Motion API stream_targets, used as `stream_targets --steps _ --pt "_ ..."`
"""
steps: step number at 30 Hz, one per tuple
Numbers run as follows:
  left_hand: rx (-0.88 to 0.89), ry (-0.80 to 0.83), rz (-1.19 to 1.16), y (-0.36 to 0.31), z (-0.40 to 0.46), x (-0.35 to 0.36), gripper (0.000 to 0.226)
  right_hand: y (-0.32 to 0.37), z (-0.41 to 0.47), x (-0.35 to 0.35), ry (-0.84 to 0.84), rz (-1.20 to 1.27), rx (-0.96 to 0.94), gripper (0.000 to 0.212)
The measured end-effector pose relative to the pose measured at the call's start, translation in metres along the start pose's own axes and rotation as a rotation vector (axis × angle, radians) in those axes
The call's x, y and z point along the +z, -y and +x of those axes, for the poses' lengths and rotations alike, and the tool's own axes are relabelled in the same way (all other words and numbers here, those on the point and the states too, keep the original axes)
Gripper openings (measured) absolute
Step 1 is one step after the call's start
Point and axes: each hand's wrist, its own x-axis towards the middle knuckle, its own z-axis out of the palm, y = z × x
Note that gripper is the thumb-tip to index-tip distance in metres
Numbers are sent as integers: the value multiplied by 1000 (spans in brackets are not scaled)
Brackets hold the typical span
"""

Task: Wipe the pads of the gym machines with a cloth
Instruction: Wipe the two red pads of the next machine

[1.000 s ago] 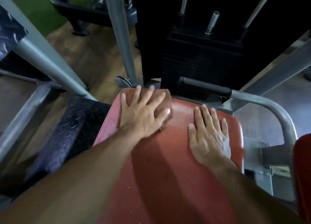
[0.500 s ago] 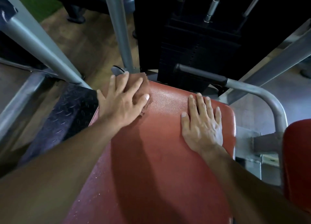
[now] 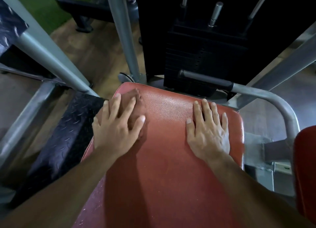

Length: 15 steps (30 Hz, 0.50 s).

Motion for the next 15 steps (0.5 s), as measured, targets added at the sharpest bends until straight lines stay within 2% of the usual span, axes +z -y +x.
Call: stream_targets --steps 4,7,10,12,15 --pt "-22 78 13 -8 20 -5 65 0 1 0 -3 20 -7 62" --pt "-4 160 10 -41 56 -6 65 -4 1 0 -9 76 -21 62" --pt "180 178 71 -88 44 4 63 -5 0 -10 -81 390 15 57" --pt "323 197 41 -123 14 12 62 -9 -5 -20 -187 652 147 51" --pt "440 306 -92 -157 -16 17 62 -12 -18 -32 -343 720 250 45"
